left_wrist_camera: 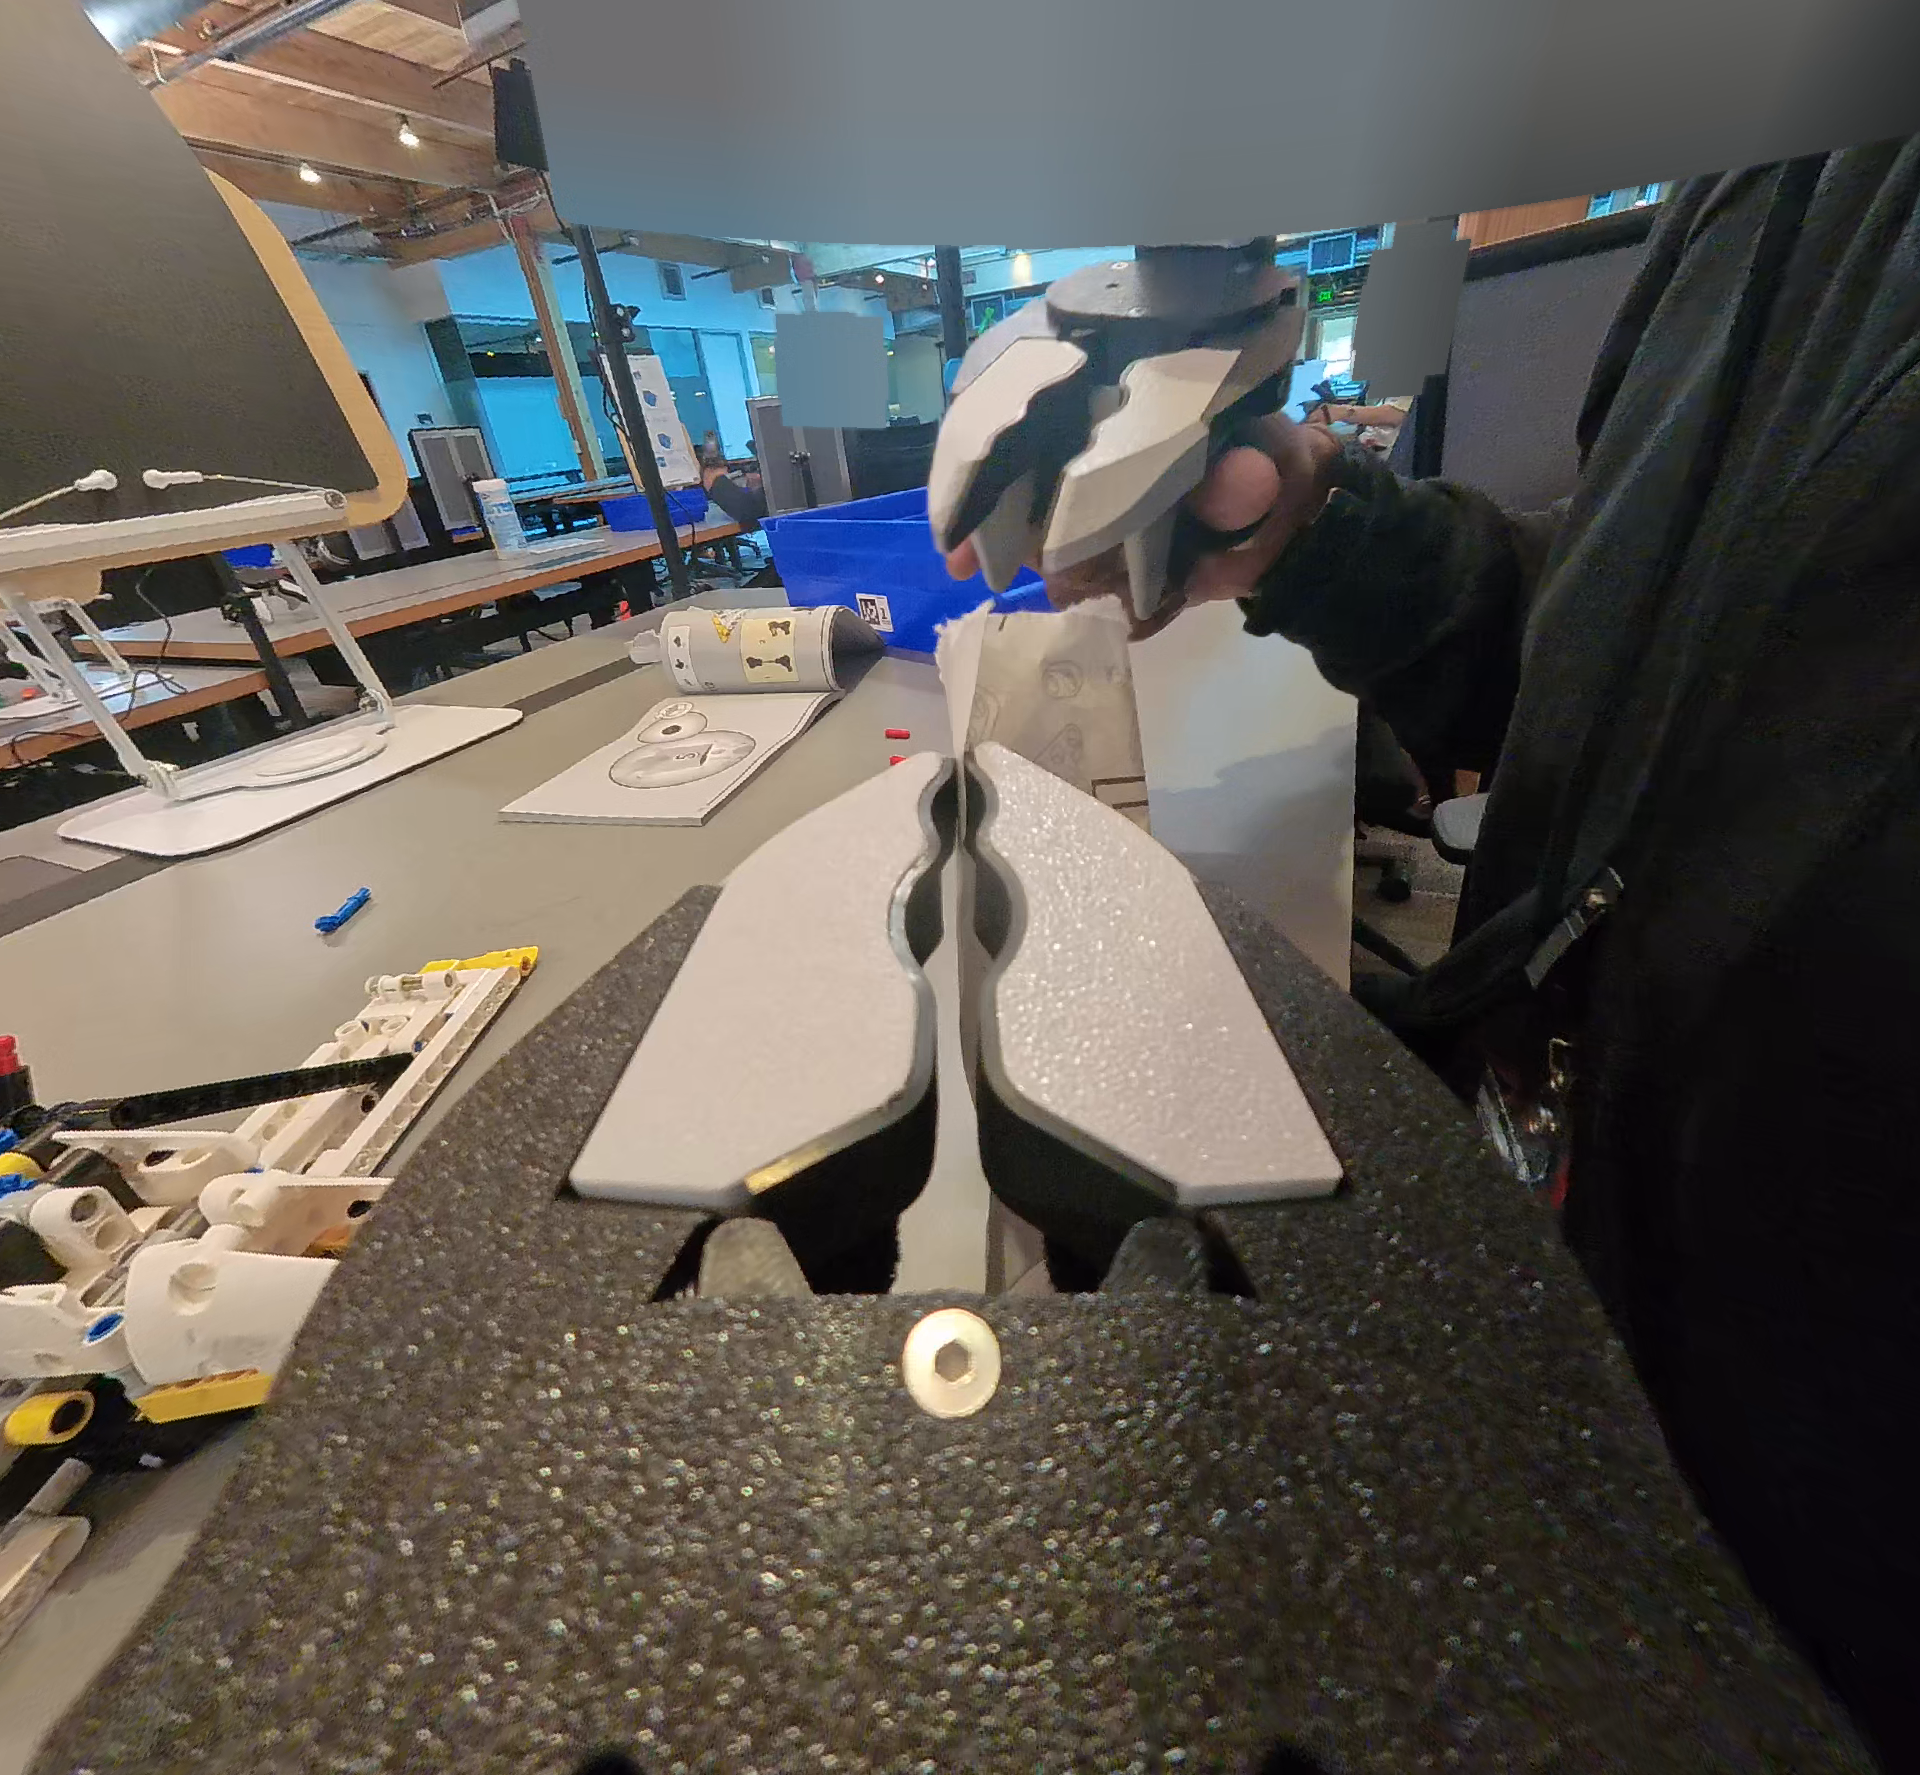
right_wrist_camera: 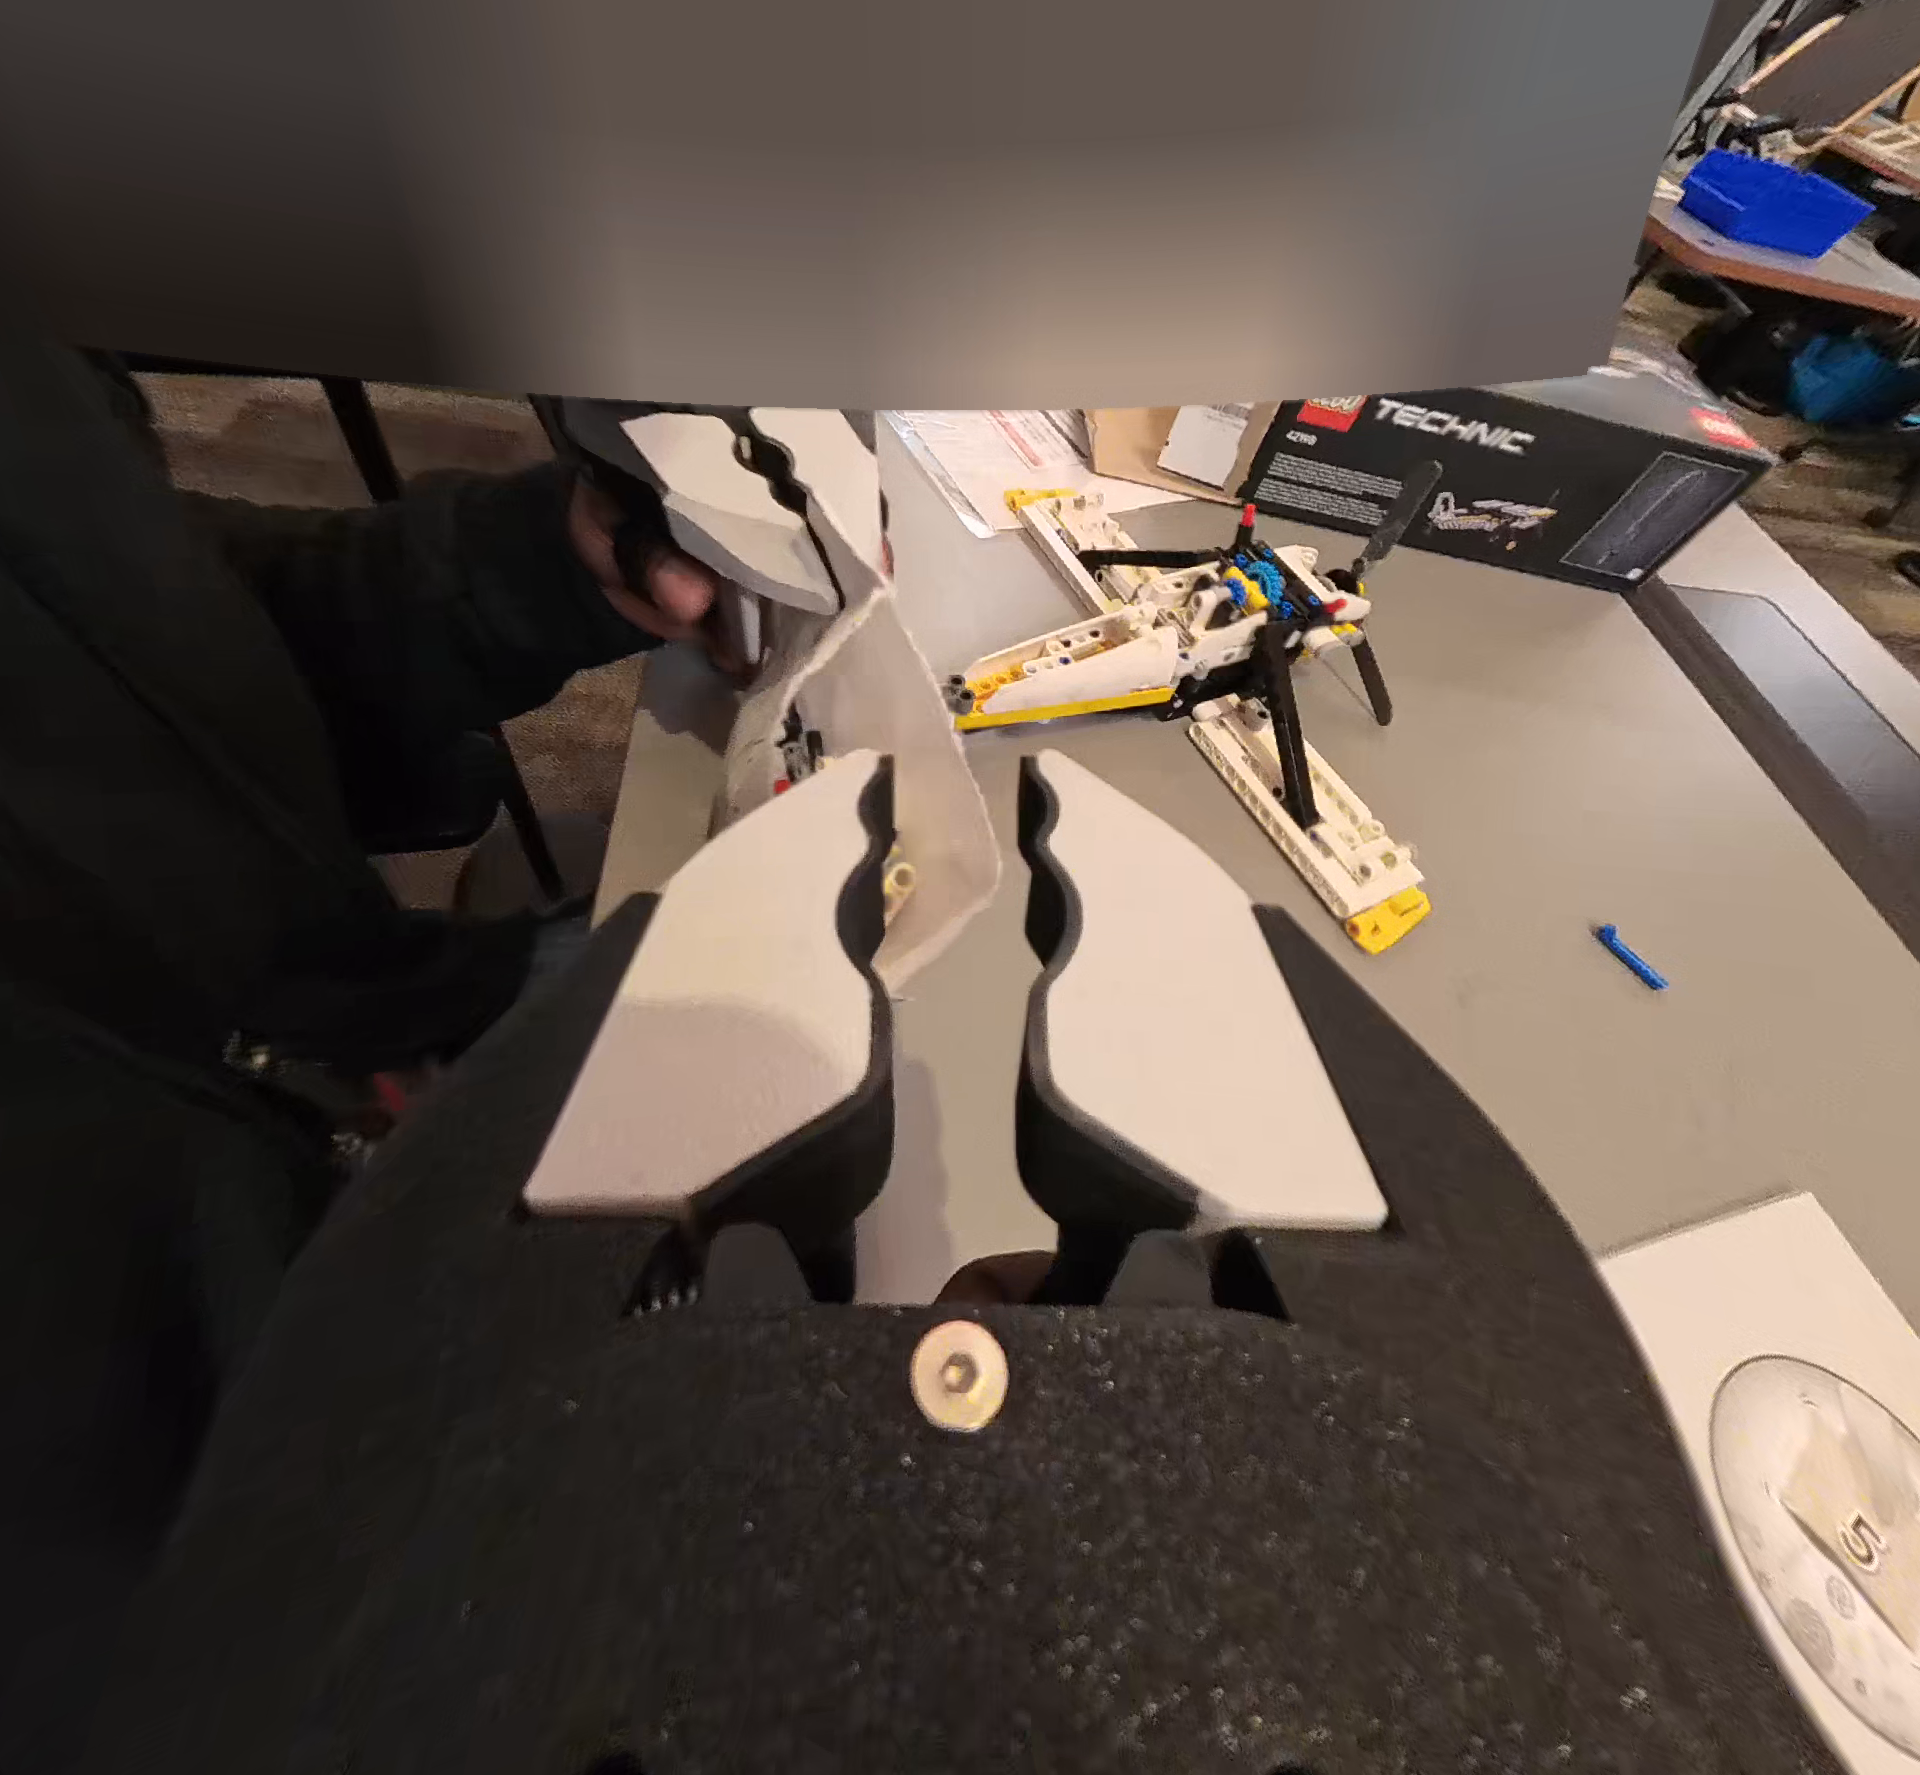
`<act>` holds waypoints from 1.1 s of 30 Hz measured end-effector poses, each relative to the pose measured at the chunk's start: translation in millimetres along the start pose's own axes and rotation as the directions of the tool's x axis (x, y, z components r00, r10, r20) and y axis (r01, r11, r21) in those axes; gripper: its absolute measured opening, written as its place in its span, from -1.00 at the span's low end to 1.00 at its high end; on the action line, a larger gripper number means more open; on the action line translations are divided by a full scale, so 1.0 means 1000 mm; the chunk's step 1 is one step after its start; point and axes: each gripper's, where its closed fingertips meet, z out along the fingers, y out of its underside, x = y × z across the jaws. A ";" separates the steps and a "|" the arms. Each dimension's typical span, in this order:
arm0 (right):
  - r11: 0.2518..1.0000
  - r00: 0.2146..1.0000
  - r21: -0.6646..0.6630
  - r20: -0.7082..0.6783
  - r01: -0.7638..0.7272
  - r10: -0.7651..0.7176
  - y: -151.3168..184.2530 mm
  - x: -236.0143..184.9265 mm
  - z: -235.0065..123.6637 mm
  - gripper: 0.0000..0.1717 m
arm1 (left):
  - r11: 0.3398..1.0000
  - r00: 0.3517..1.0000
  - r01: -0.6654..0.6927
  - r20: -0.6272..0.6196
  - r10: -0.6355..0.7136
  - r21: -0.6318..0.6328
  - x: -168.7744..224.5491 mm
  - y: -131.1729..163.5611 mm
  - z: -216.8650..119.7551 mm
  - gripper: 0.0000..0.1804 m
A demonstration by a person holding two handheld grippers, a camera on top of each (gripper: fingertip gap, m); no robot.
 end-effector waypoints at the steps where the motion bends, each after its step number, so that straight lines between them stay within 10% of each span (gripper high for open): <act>1: 1.000 1.000 -0.007 -0.014 -0.010 0.010 0.003 0.004 0.000 -0.70 | 1.000 1.000 -0.002 0.000 0.002 0.001 0.000 0.000 0.000 -1.00; 13: 0.824 0.768 -0.191 -0.517 -0.534 0.378 0.176 0.085 -0.081 -0.76 | 1.000 1.000 0.023 -0.012 -0.023 0.005 -0.001 -0.001 -0.001 -1.00; 33: 0.753 0.760 -0.332 -0.562 -0.568 0.325 0.192 0.099 -0.055 -0.77 | 1.000 1.000 0.018 -0.012 -0.017 0.017 0.000 -0.002 -0.002 -1.00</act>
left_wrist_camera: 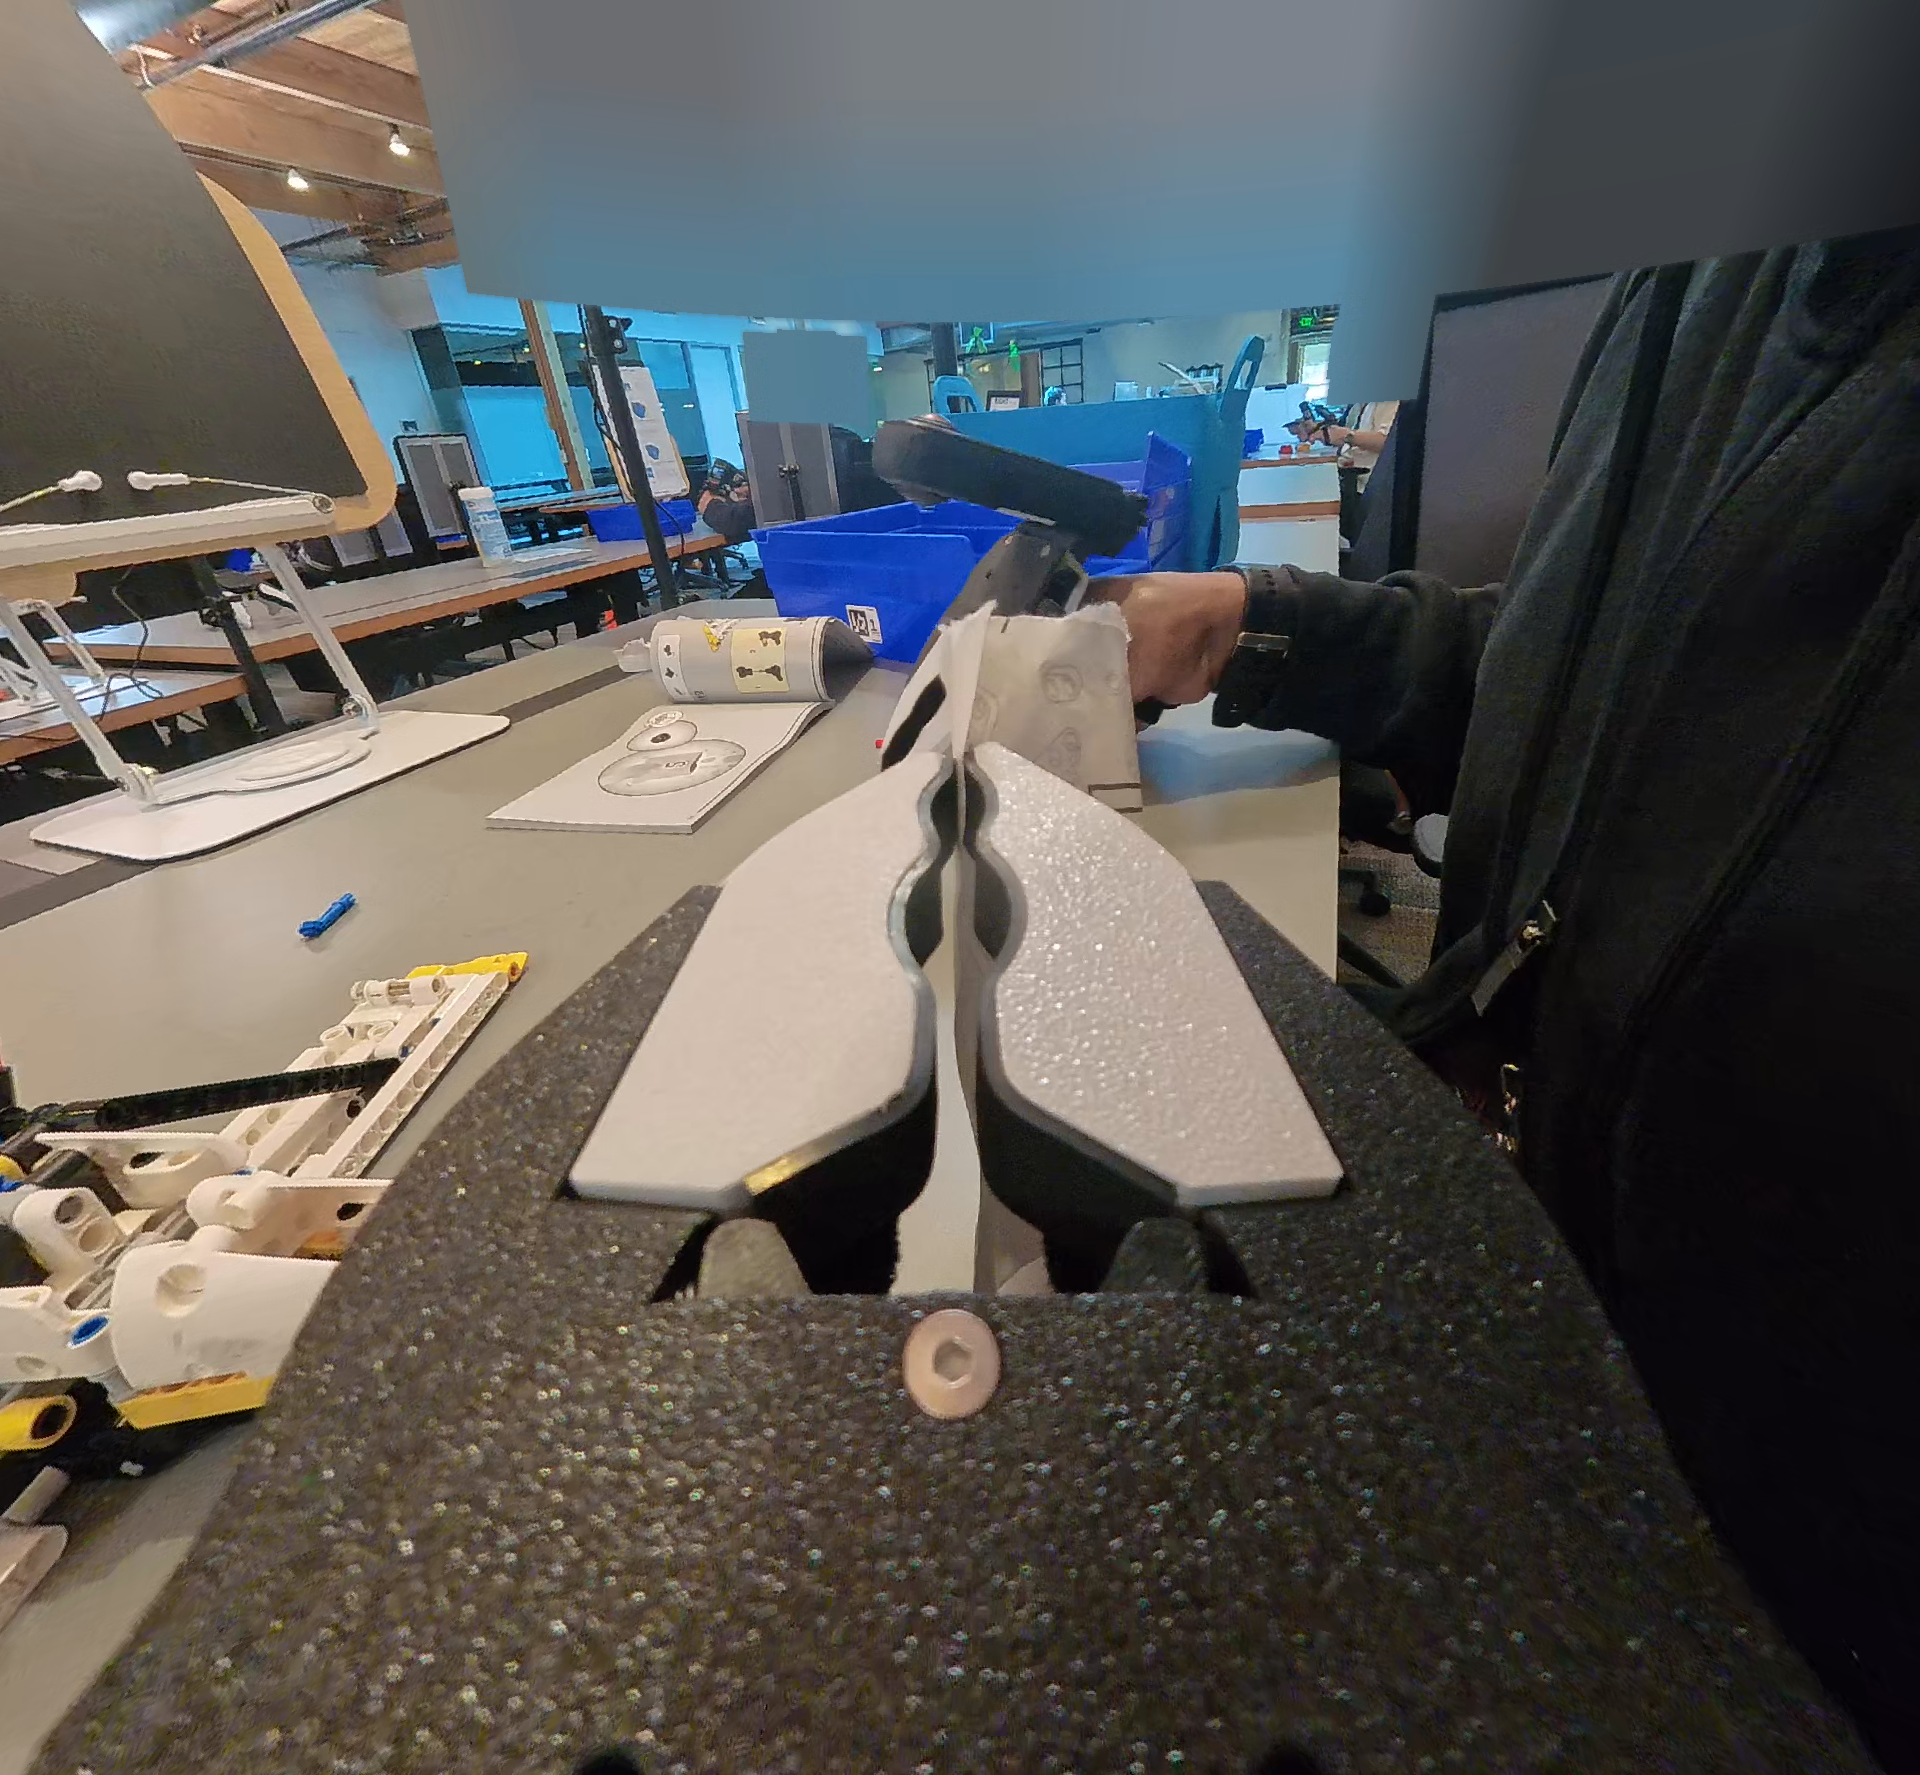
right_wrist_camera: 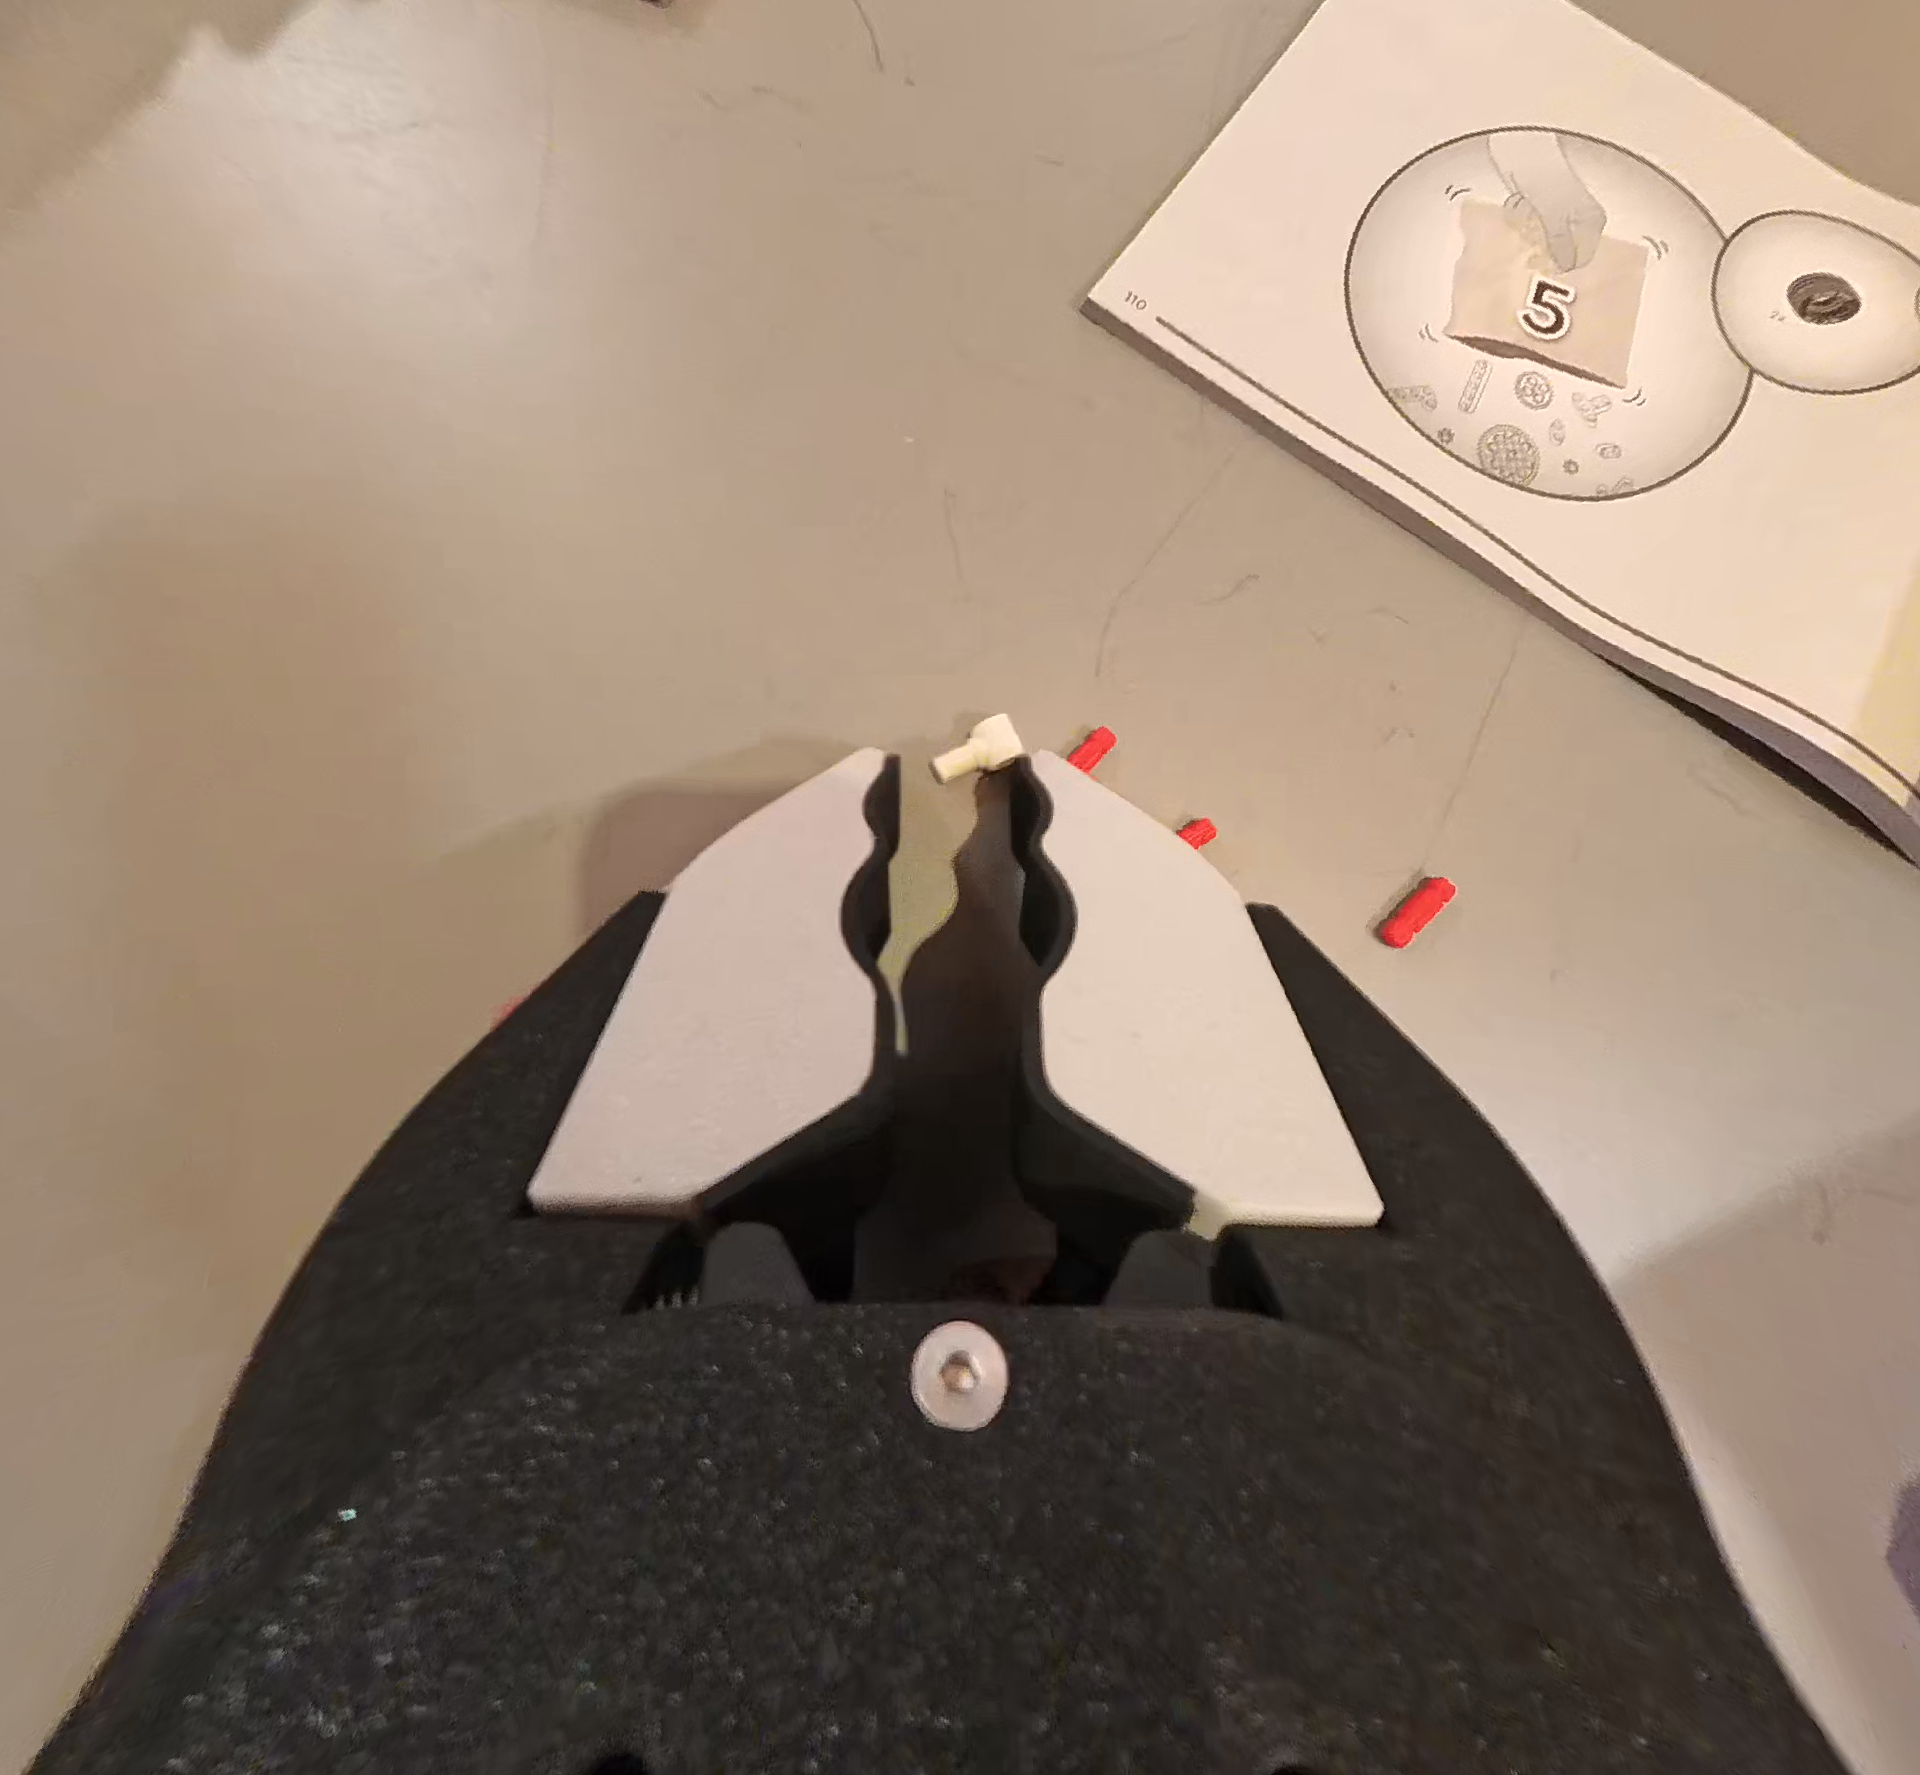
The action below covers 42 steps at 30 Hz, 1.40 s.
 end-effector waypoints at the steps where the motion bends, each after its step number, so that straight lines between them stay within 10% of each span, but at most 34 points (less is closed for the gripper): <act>1: 1.000 1.000 -0.001 0.003 -0.001 0.001 -0.001 0.000 0.001 -0.76 | 1.000 1.000 -0.001 0.000 0.001 0.001 0.000 0.000 0.000 -1.00; 12: 0.995 0.996 0.054 -0.008 0.084 -0.084 -0.014 -0.009 -0.001 -0.91 | 1.000 1.000 -0.006 0.002 0.006 0.004 0.000 -0.001 0.000 -1.00; 19: 0.858 0.877 0.480 0.313 0.186 -0.365 -0.091 -0.126 -0.076 -0.91 | 1.000 1.000 -0.006 0.002 0.006 -0.002 0.000 0.000 0.000 -1.00; 25: 0.803 0.773 0.550 0.397 0.232 -0.495 -0.101 -0.184 -0.088 -0.78 | 1.000 1.000 -0.014 0.006 0.014 -0.003 0.001 0.000 0.000 -1.00; 37: 0.979 0.999 0.201 -0.047 0.011 -0.002 -0.014 0.003 -0.042 -0.70 | 1.000 1.000 -0.007 0.000 0.007 0.001 0.001 0.000 0.000 -1.00; 42: 0.995 0.996 0.086 -0.068 -0.045 0.051 0.005 0.013 -0.020 -0.70 | 1.000 1.000 0.000 0.002 0.000 -0.002 0.000 0.000 0.000 -1.00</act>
